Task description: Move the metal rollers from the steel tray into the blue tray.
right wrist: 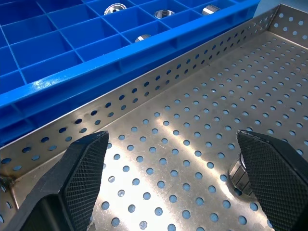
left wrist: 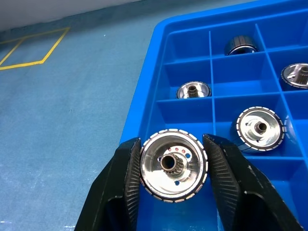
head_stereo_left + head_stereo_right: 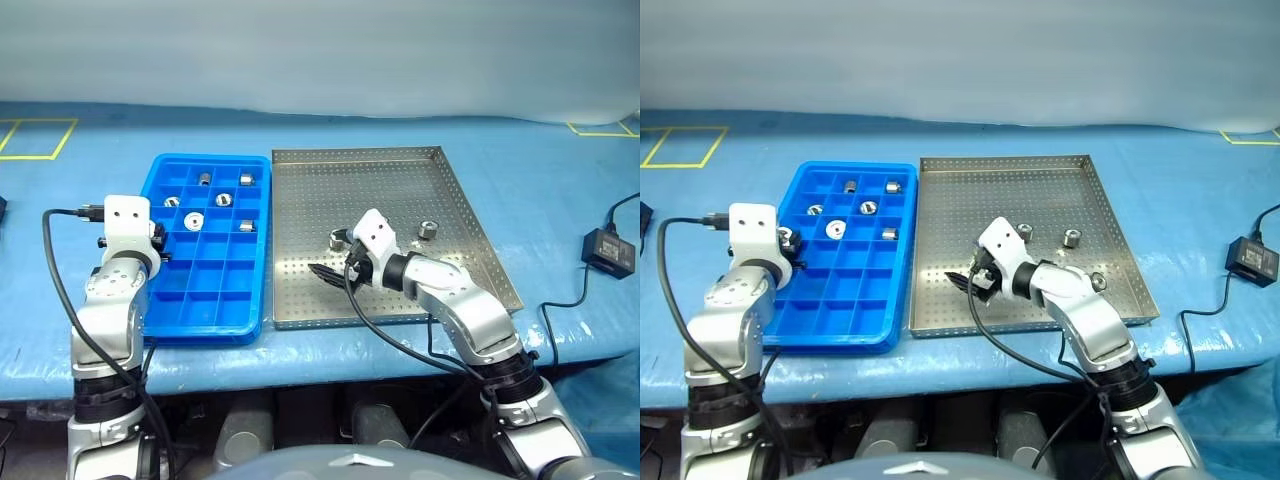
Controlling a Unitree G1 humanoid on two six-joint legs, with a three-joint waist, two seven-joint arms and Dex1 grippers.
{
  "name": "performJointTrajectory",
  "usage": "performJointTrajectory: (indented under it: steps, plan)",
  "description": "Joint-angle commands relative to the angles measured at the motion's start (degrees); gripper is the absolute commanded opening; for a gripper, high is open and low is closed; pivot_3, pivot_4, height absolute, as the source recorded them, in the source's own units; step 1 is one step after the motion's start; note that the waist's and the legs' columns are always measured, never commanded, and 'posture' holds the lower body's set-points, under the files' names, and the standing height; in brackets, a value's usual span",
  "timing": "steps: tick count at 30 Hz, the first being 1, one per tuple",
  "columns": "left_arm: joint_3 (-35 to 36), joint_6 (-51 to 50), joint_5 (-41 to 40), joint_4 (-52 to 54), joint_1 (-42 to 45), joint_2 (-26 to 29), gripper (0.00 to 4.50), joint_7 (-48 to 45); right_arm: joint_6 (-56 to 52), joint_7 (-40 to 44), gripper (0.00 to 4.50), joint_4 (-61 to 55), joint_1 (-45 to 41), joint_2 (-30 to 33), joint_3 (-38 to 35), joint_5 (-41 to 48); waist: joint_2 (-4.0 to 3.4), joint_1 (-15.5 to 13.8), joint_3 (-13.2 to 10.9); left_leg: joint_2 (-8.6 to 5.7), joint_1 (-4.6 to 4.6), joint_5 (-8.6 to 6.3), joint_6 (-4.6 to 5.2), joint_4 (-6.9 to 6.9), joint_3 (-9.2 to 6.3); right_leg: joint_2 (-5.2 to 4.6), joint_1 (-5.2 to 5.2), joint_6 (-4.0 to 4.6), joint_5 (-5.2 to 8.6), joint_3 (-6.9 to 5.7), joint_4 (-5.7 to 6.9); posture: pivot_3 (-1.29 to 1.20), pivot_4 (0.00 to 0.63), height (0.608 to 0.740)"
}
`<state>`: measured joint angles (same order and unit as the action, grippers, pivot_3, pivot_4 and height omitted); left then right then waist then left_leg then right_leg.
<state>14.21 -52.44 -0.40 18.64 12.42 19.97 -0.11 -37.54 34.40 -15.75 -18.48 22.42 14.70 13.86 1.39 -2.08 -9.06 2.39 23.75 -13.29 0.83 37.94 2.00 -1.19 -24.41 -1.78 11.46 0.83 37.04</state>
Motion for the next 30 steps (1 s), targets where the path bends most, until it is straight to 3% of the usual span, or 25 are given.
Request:
performJointTrajectory:
  steps: [1, 3, 7, 10, 15, 22, 25, 30]
  plan:
    - [-2.6, -2.5, 2.4, 2.3, 1.1, 0.9, 3.35, 0.8, 0.3, -0.7, 4.50, -2.5, 0.5, 0.2, -2.1, 0.3, 0.00, 0.1, 0.0, 0.00, 0.01, 0.00, 0.00, 0.00, 0.01, 0.00, 0.00, 0.00, 0.00, -0.01, 0.00, 0.09, 0.150, 0.740]
    - [-2.0, -2.3, 0.8, 4.6, 1.8, -0.1, 4.00, -0.2, 0.2, -0.9, 4.50, -2.6, 0.8, 0.2, -2.2, 0.3, 0.01, 0.2, 0.0, 0.00, 0.00, 0.00, 0.00, 0.01, 0.01, 0.00, 0.00, -0.01, 0.00, -0.01, 0.00, 0.09, 0.150, 0.740]
    - [-1.5, 0.7, -5.3, 9.8, 2.3, -1.3, 4.00, -6.6, -0.3, -1.1, 4.50, -2.8, 0.9, 0.2, -2.1, 0.4, 0.02, 0.2, 0.0, 0.01, 0.03, 0.00, 0.00, 0.04, 0.00, -0.02, 0.00, 0.00, 0.00, -0.02, 0.00, 0.09, 0.150, 0.740]
    - [-4.8, -1.0, -13.2, 14.6, 1.4, 0.7, 4.00, -16.9, -0.5, -1.1, 4.50, -2.7, 0.6, 0.4, -1.9, 0.0, 0.02, 0.4, 0.0, 0.00, 0.02, 0.00, 0.00, 0.03, 0.01, -0.03, 0.00, 0.04, -0.01, -0.01, -0.01, 0.08, 0.150, 0.740]
    - [-19.1, -6.6, -8.8, 12.2, -1.5, 11.6, 4.00, -20.2, -0.4, -2.3, 4.50, -2.7, 0.7, 0.0, -2.6, -0.1, -0.02, 1.2, 0.0, 0.01, -0.06, 0.00, 0.00, -0.07, 0.03, 0.01, -0.01, -0.13, 0.15, 0.04, 0.02, 0.06, 0.150, 0.740]
    - [-23.7, -7.2, -6.3, 9.5, -0.7, 12.0, 4.00, -18.2, -0.6, -3.6, 4.50, -3.6, 1.4, 0.1, -3.7, 0.2, -0.15, 1.2, 0.2, 0.04, -0.18, 0.00, 0.00, 0.03, 0.04, 0.01, 0.13, -0.14, 0.16, 0.05, 0.02, 0.04, 0.150, 0.740]
    - [-23.4, -5.4, -5.6, 9.0, -0.2, 11.2, 4.00, -17.8, -0.6, -3.8, 4.50, -3.8, 1.6, 0.2, -3.8, 0.1, -0.27, 1.2, 0.4, 0.03, -0.22, 0.01, 0.02, 0.05, 0.04, -0.01, 0.17, -0.14, 0.16, 0.05, 0.02, 0.03, 0.150, 0.740]
    - [-12.9, -4.9, -5.0, 6.4, 1.5, 4.8, 4.00, -10.8, -0.7, -4.1, 4.50, -4.0, 1.8, 0.4, -3.8, -0.1, -0.29, 1.4, 0.5, 0.03, -0.19, 0.03, 0.04, 0.06, 0.03, -0.01, 0.16, -0.15, 0.15, 0.04, 0.02, 0.03, 0.150, 0.740]
